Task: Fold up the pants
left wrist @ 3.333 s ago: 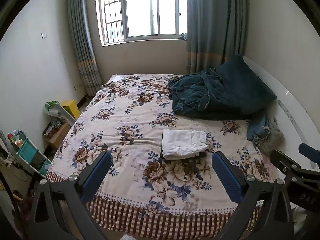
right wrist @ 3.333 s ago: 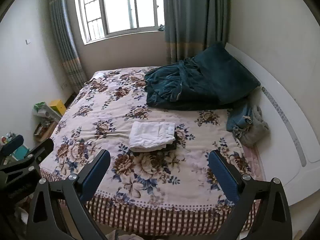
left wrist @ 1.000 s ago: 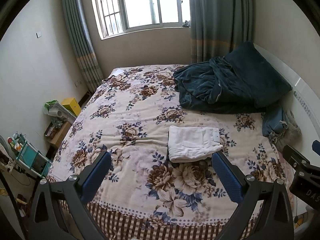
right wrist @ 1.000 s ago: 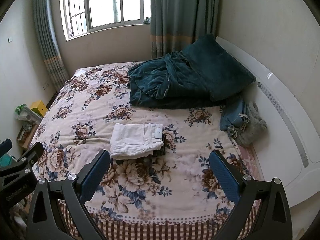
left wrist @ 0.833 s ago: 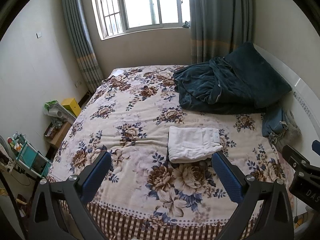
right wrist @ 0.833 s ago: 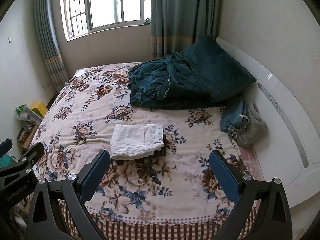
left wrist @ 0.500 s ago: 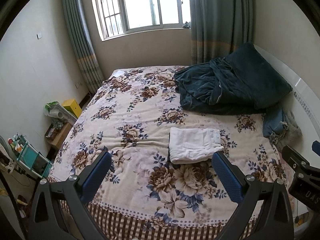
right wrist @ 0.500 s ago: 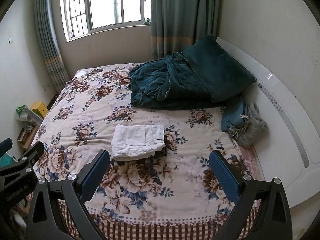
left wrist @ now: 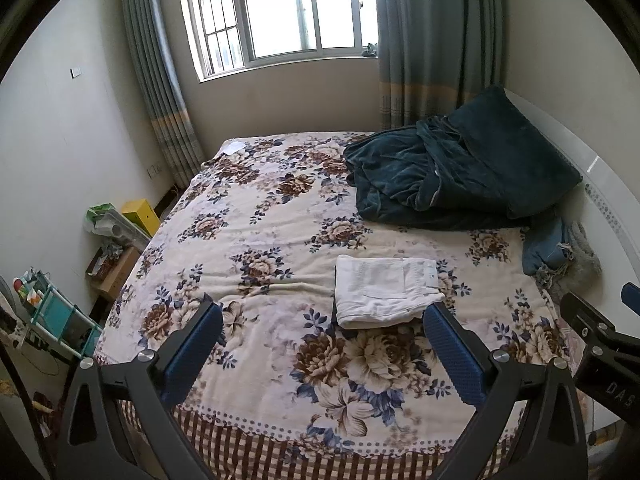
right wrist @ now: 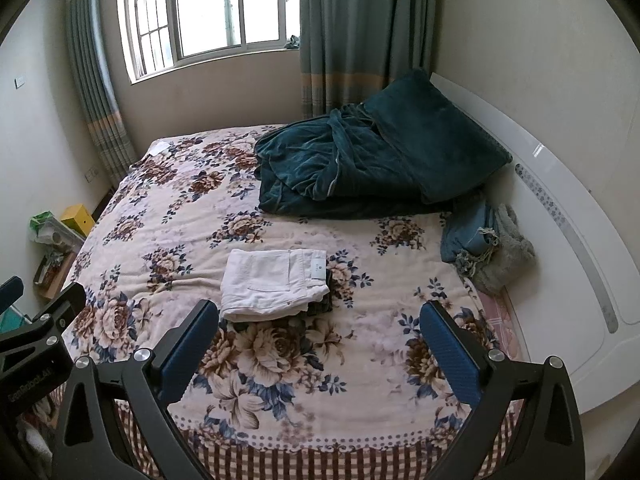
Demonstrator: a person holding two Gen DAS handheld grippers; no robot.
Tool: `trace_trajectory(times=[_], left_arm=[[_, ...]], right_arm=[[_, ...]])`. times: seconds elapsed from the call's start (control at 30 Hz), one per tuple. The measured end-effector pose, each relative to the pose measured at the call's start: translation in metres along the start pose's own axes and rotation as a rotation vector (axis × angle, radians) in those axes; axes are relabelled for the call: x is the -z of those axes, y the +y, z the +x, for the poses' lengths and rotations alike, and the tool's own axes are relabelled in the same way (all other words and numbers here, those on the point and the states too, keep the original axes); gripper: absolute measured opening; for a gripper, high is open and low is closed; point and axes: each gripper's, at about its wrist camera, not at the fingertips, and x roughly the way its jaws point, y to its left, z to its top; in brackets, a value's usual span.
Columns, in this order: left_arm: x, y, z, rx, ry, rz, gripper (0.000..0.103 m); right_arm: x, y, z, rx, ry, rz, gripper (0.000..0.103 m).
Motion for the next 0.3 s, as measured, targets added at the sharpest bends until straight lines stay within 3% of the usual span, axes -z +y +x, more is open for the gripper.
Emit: trace_trajectory(times=[0.3], left_arm=[[0.0107, 0.0025, -0.002, -0.001, -0.005, -0.018, 0.103]], right_arm=[[-0.0049, 0.0021, 0.0002, 0.004, 0.006, -0.001, 0.102]])
